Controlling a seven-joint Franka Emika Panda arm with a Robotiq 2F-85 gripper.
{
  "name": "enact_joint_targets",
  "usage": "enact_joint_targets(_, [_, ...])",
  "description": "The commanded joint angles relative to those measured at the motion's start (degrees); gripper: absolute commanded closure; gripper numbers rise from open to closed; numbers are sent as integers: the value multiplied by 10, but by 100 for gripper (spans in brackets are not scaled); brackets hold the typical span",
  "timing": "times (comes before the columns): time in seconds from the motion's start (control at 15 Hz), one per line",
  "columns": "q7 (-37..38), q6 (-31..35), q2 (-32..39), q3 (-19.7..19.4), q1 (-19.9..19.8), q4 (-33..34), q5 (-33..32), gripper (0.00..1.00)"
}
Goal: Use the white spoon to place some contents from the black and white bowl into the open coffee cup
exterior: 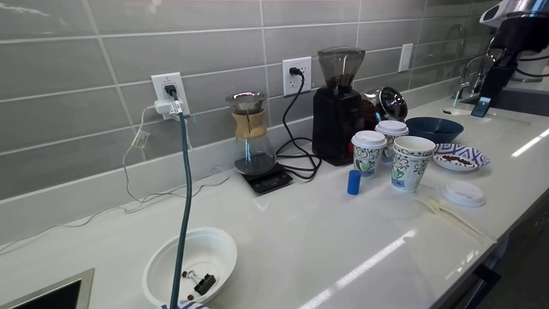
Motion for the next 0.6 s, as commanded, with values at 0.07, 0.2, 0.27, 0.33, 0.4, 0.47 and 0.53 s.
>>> enact_joint_targets(0.07, [35,9,-39,-9,44,-36,4,97])
enact_joint_targets(0.2, [26,-3,-20,-14,48,-13,1,86])
enact_joint_targets(0.27, [30,-3,-21,-14,51,-14,1,86])
enact_joint_targets(0.33, [31,-3,-22,-14,52,-14,1,86])
enact_joint_targets(0.4, [31,-3,-22,-14,52,-14,1,86])
enact_joint_targets(0.47, [31,-3,-22,-15,52,-14,1,86])
enact_joint_targets(0.53, [31,-3,-22,-16,52,-14,1,97])
